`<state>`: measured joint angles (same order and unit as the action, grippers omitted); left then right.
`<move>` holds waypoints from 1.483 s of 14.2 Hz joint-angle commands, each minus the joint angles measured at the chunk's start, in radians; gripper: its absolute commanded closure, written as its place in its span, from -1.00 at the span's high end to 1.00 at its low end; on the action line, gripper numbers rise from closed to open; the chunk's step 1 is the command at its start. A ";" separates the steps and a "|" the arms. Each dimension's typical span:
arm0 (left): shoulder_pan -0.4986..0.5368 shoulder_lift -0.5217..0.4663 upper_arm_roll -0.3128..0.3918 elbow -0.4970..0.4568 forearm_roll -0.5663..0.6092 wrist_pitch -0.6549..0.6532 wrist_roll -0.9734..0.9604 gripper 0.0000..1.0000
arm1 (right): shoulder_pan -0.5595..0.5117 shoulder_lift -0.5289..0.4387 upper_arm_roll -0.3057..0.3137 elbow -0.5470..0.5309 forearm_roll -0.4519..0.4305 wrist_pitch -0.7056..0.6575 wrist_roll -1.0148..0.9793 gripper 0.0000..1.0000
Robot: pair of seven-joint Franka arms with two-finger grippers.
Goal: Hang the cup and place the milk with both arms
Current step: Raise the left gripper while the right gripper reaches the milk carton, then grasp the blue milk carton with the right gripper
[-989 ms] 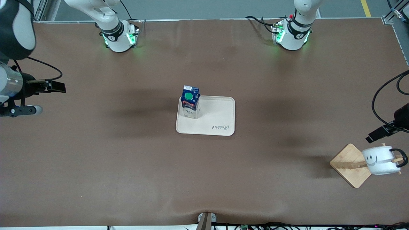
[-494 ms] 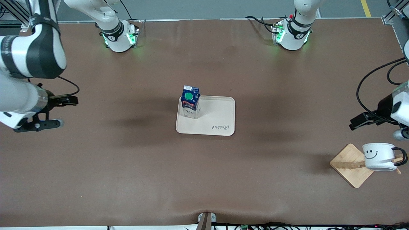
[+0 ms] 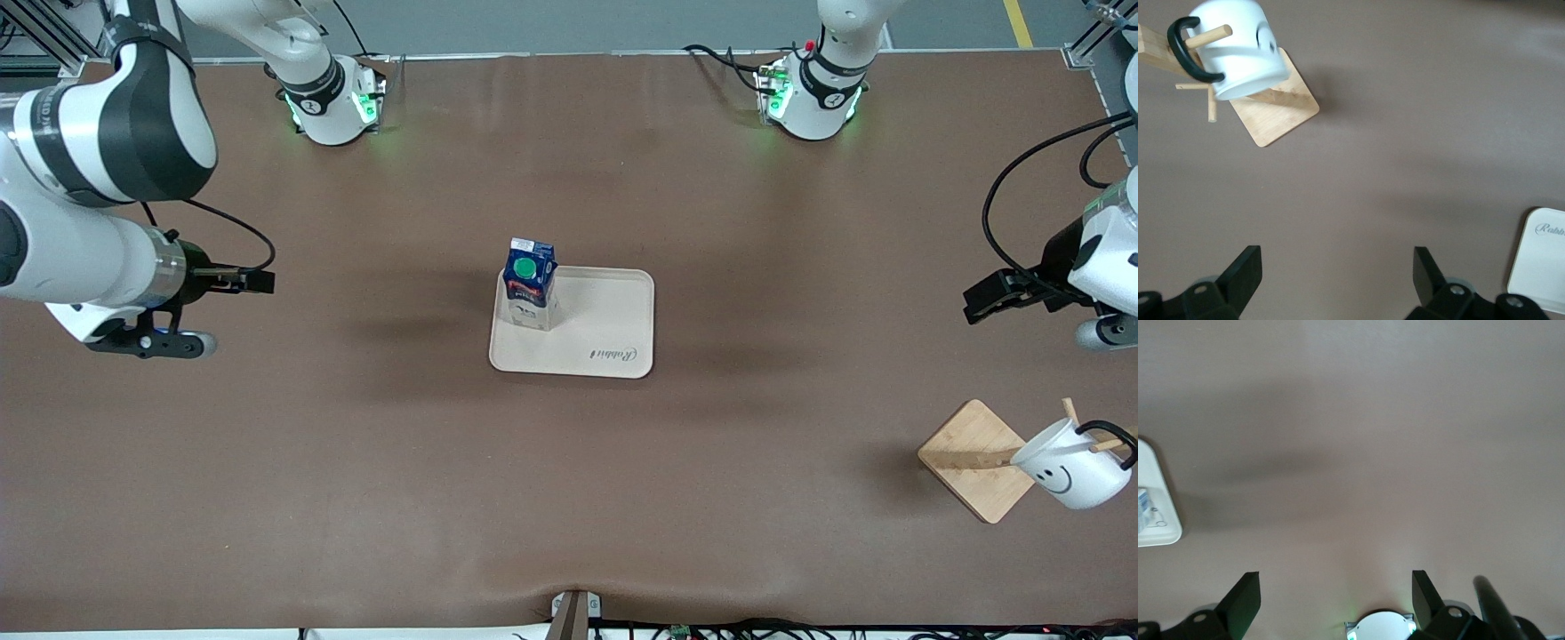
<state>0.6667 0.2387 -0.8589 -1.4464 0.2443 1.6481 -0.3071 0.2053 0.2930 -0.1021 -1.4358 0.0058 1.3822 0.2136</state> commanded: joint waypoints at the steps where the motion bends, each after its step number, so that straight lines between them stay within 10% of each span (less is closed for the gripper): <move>1: 0.007 -0.010 -0.029 0.014 0.016 -0.054 0.019 1.00 | -0.040 0.026 0.008 0.006 0.080 -0.060 0.017 1.00; 4: 0.088 -0.041 -0.118 0.029 0.000 -0.096 0.045 1.00 | -0.011 0.051 0.008 0.002 0.251 -0.064 0.093 1.00; 12: 0.016 -0.107 -0.083 0.026 -0.014 -0.183 0.046 1.00 | 0.241 0.100 0.012 0.005 0.279 0.143 0.495 1.00; 21: -0.570 -0.208 0.639 -0.005 -0.181 -0.183 0.209 1.00 | 0.362 0.161 0.016 0.009 0.415 0.253 0.501 1.00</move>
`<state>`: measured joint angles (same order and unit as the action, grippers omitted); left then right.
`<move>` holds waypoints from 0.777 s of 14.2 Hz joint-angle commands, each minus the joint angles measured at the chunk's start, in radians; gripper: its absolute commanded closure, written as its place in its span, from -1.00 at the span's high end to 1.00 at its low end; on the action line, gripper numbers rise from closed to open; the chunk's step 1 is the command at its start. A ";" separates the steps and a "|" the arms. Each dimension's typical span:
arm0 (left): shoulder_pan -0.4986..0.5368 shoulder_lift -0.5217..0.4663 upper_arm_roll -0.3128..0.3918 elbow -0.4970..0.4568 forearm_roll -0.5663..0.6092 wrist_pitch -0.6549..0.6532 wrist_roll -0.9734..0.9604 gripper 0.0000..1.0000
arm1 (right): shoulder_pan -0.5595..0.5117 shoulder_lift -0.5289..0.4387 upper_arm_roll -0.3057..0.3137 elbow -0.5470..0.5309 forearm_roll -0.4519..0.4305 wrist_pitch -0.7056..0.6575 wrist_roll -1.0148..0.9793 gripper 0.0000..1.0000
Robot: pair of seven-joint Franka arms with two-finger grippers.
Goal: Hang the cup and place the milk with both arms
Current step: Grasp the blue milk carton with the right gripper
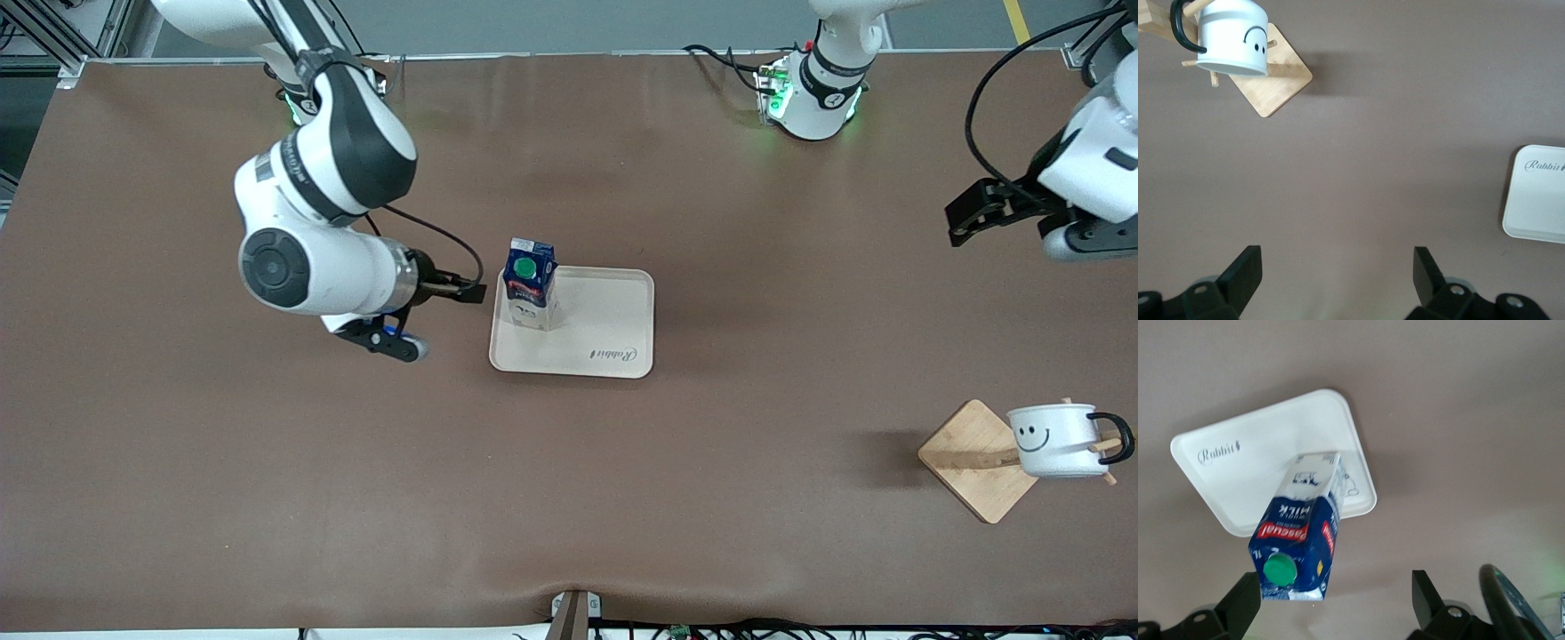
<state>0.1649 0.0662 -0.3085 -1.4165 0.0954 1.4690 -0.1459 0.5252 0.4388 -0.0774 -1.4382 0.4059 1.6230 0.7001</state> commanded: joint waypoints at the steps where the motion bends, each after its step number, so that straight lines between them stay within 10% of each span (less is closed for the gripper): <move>1: -0.109 -0.046 0.135 -0.051 -0.032 -0.002 0.060 1.00 | 0.058 0.015 -0.008 0.009 0.007 0.029 0.030 1.00; 11: -0.179 -0.155 0.229 -0.194 -0.074 0.090 0.060 1.00 | 0.190 0.015 -0.005 -0.086 -0.101 0.199 0.170 1.00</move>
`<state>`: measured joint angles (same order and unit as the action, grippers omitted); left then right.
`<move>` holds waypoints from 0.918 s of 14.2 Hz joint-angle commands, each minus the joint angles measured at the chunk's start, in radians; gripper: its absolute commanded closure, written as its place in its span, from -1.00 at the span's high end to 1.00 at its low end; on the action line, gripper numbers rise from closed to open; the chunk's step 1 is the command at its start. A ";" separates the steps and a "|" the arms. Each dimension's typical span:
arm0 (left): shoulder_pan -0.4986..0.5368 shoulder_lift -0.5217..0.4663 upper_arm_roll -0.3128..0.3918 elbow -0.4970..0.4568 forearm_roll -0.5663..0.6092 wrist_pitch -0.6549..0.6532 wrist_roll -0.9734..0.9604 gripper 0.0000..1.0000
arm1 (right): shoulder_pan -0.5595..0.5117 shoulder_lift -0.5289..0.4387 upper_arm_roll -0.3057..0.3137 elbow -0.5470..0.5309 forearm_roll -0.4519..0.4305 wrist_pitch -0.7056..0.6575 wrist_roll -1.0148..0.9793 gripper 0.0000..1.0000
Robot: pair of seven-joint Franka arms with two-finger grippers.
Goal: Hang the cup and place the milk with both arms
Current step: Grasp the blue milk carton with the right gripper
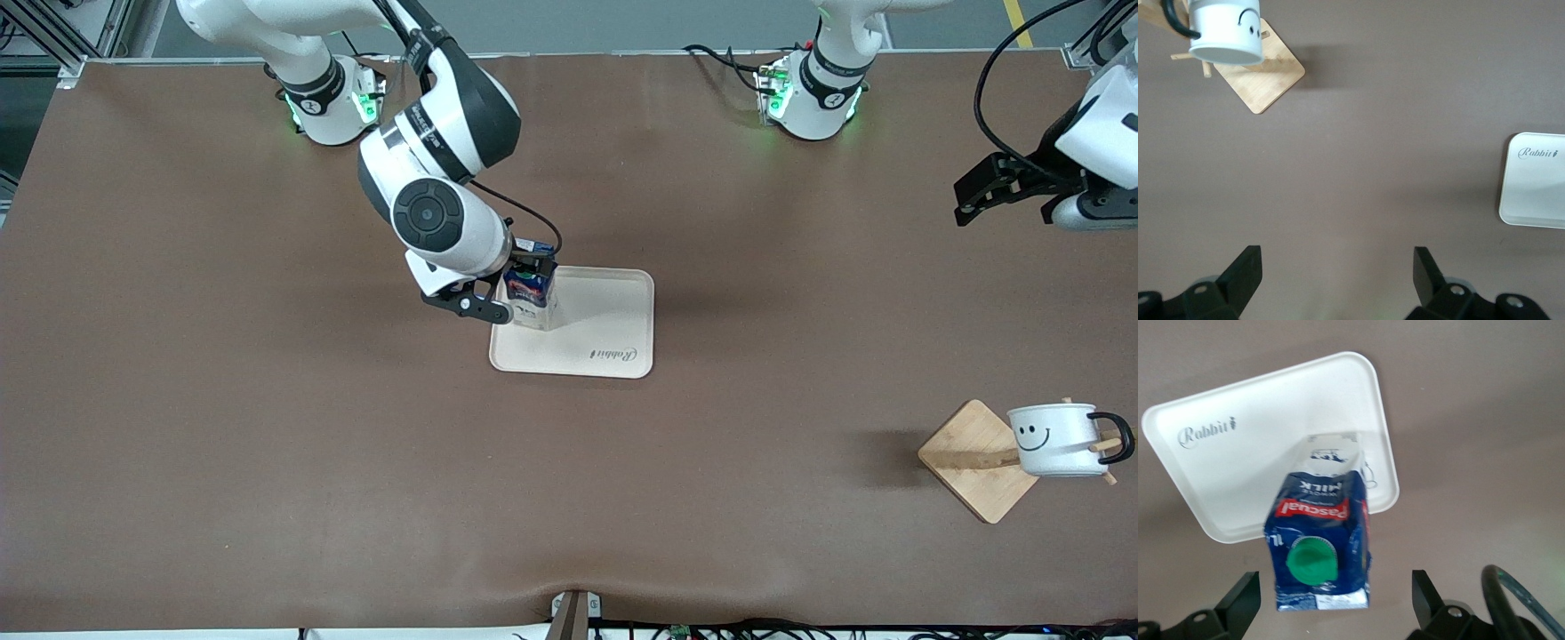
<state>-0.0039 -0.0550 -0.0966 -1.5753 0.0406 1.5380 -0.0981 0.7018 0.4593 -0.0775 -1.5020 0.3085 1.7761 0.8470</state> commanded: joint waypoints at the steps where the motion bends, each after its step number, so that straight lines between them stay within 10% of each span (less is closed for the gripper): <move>1: -0.001 -0.031 0.015 -0.034 -0.021 0.019 0.014 1.00 | 0.013 -0.005 -0.005 -0.024 -0.003 0.046 0.023 1.00; 13: 0.025 0.003 0.017 -0.042 -0.021 0.070 0.014 1.00 | 0.090 0.013 -0.008 -0.096 -0.057 0.123 0.021 0.96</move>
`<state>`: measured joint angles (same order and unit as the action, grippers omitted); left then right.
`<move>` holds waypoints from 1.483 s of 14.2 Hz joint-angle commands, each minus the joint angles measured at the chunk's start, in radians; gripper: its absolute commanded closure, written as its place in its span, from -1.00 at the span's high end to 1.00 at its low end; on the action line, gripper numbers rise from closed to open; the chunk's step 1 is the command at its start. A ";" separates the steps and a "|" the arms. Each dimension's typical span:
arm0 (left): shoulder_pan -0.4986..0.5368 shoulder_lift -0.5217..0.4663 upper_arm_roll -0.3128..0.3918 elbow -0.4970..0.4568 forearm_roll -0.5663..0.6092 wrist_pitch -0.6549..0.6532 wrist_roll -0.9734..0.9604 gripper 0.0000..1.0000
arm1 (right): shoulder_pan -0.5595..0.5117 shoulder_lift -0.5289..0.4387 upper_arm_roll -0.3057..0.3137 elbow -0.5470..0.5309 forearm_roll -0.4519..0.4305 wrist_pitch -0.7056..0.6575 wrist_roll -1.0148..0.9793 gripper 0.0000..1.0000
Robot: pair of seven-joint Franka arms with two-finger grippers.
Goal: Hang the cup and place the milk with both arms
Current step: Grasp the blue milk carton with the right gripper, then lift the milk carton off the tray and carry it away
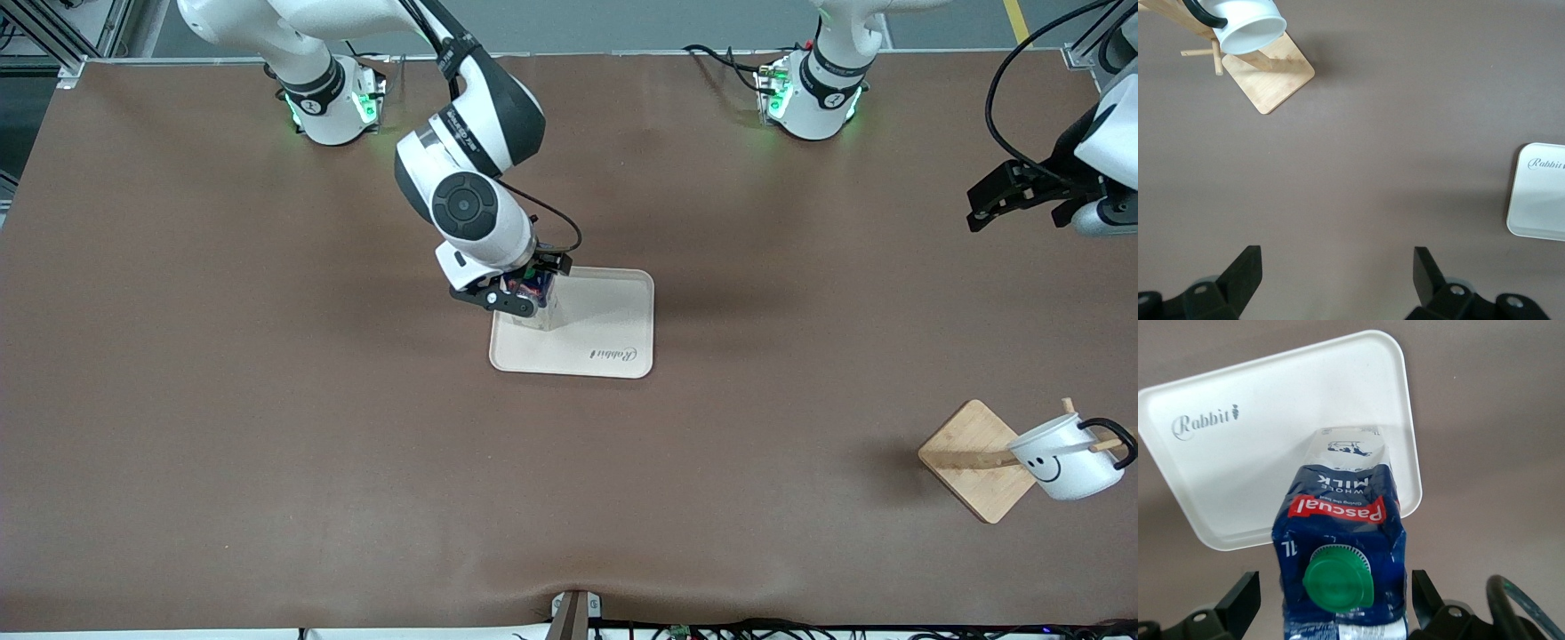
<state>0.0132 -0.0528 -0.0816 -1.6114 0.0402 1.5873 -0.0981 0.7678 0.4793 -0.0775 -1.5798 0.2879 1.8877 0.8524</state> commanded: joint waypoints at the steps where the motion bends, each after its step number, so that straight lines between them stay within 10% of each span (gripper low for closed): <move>1: 0.008 0.001 0.002 -0.007 -0.020 0.034 0.014 1.00 | 0.025 -0.007 -0.008 -0.020 -0.059 0.010 0.014 -0.11; 2: 0.008 0.007 0.000 -0.007 -0.020 0.039 0.014 1.00 | 0.022 -0.008 -0.007 -0.014 -0.059 -0.001 0.020 -0.99; 9: 0.005 0.014 -0.001 -0.007 -0.020 0.048 0.014 1.00 | -0.016 -0.010 -0.007 0.026 -0.023 -0.018 0.053 -1.00; 14: 0.004 0.008 -0.009 -0.007 -0.020 0.043 0.011 1.00 | -0.143 -0.011 -0.010 0.168 0.177 -0.154 0.047 -1.00; 21: 0.001 0.010 -0.010 -0.009 -0.020 0.042 0.009 1.00 | -0.278 -0.040 -0.016 0.178 0.151 -0.288 -0.061 -1.00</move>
<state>0.0120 -0.0310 -0.0894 -1.6126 0.0401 1.6257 -0.0981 0.5210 0.4643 -0.1026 -1.3947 0.4401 1.6215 0.8225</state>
